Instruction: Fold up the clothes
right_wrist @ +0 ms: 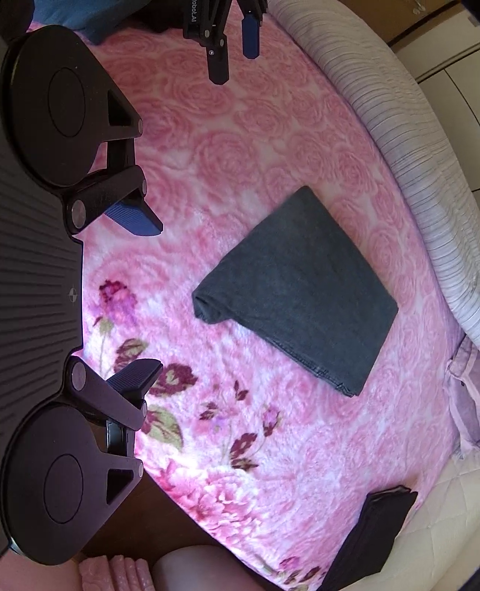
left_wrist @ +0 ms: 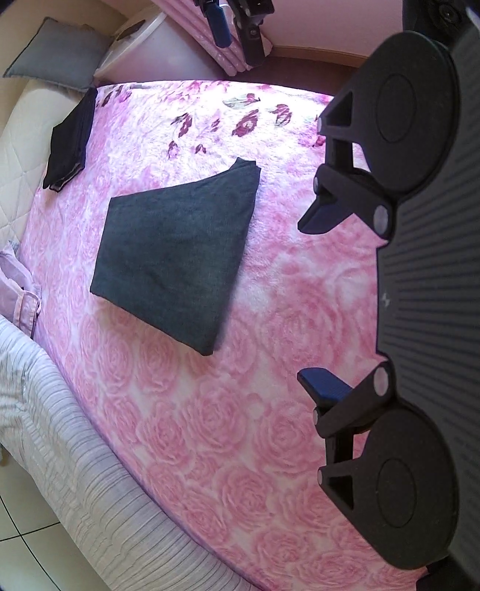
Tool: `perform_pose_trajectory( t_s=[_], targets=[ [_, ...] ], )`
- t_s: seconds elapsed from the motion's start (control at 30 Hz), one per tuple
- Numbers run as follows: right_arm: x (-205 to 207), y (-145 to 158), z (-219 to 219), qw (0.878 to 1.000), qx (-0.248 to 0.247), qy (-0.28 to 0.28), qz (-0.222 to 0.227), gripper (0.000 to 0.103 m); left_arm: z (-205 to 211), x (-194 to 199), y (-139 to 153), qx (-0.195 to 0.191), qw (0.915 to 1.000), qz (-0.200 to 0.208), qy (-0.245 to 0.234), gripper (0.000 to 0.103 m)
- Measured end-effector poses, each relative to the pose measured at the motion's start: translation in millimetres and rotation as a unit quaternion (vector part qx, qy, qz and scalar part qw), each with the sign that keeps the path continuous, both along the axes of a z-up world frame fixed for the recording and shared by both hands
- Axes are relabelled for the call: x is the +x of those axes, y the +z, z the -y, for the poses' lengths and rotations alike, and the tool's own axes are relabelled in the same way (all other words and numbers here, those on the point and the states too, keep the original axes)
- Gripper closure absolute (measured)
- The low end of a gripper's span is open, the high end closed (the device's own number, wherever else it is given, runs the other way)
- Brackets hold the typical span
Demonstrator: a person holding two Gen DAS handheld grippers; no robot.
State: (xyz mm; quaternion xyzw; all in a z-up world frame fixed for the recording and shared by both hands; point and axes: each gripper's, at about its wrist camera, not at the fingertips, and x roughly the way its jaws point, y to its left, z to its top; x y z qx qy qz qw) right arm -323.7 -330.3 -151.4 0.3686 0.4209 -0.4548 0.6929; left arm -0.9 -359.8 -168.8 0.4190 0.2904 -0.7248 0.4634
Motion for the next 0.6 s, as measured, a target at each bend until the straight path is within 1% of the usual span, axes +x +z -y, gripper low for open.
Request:
perform_pose_trajectory(
  t_s=[0.17,0.23,0.3,0.33,0.37,0.43,0.47,0.53,0.6],
  targets=[
    [13.9,-13.9,8.1,1.000,0.008,0.022,-0.004,0.026,-3.2,6.3,-2.9,0.009,0.9999,0.005,0.001,0.027],
    [29.8,-25.1,9.5,0.997,-0.003,0.064,-0.031,0.026,-9.4,10.3,-3.2,0.006,0.9999,0.009,0.004,0.027],
    [52.9,-42.1,9.2,0.989,-0.032,0.128,-0.072,0.026,-16.7,16.2,-4.7,0.006,0.9999,0.011,0.011,0.027],
    [64.9,-53.1,8.2,0.980,-0.057,0.163,-0.094,0.026,-21.2,20.3,-6.2,0.009,0.9997,0.012,0.018,0.027],
    [77.2,-65.1,7.0,0.969,-0.084,0.199,-0.118,0.026,-25.0,24.7,-8.4,0.013,0.9995,0.013,0.026,0.027],
    [99.4,-90.4,4.7,0.942,-0.136,0.264,-0.159,0.026,-34.0,32.9,-17.0,0.025,0.9983,0.019,0.048,0.027],
    [106.2,-109.1,3.7,0.925,-0.159,0.296,-0.175,0.027,-38.2,36.3,-23.1,0.033,0.9972,0.023,0.062,0.027],
    [121.7,-143.3,3.4,0.896,-0.191,0.350,-0.198,0.029,-46.4,42.8,-35.9,0.051,0.9940,0.033,0.091,0.027],
    [126.3,-178.6,8.1,0.870,-0.204,0.392,-0.218,0.039,-53.9,45.0,-49.3,0.076,0.9897,0.039,0.115,0.027]
  ],
)
